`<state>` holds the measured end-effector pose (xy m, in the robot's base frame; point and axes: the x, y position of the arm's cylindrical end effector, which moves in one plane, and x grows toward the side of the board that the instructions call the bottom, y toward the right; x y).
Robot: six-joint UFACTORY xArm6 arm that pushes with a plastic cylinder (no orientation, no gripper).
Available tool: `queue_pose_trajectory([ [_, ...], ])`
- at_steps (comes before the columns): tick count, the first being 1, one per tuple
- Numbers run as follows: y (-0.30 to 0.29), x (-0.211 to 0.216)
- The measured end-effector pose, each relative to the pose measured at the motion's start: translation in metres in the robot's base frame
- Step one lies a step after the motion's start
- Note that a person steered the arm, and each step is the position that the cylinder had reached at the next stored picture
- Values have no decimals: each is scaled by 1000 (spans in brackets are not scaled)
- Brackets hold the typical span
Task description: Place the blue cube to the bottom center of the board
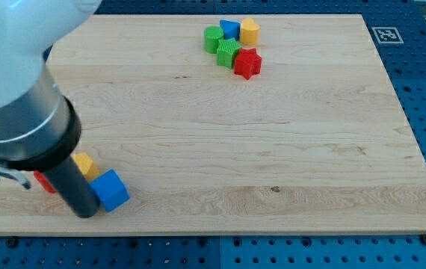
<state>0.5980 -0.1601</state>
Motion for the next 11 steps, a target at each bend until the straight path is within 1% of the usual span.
queue_pose_trajectory([
  [1,24,-2],
  [2,29,-5],
  [3,32,-20],
  [4,32,-24],
  [6,59,-30],
  [9,56,-33],
  [10,70,-38],
  [11,67,-43],
])
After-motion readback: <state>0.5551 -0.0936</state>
